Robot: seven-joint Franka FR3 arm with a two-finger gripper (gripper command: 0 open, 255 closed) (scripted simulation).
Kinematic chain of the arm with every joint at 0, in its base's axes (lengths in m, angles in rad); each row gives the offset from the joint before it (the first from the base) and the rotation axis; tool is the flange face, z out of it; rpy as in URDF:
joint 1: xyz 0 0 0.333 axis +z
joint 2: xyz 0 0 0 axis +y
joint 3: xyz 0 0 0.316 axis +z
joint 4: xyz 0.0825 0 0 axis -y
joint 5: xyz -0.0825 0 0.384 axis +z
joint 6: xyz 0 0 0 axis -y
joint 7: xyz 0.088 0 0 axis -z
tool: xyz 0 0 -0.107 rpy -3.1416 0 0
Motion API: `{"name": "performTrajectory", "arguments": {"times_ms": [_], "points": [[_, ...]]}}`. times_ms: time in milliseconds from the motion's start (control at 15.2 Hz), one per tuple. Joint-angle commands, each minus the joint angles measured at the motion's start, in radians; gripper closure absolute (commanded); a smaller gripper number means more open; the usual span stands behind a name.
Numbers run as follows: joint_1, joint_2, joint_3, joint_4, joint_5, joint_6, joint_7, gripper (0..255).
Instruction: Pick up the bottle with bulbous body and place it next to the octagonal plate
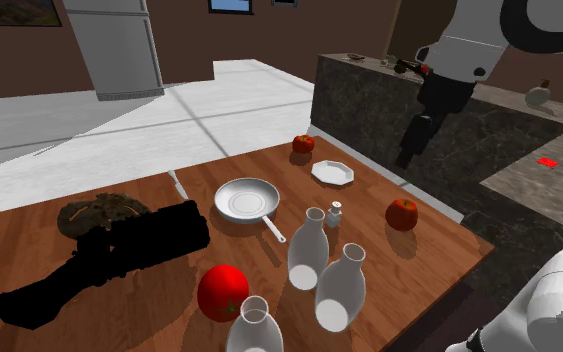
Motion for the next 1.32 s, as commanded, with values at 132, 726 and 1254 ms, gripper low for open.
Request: {"name": "performTrajectory", "arguments": {"times_ms": [132,726,1254], "points": [[0.012,-0.015,0.039,-0.052,0.019,0.035,0.035,0],[0.081,-0.014,0.233,-0.233,0.124,0.210,0.196,0],[0.123,0.053,0.364,-0.316,0.192,0.356,0.291,0]]}}
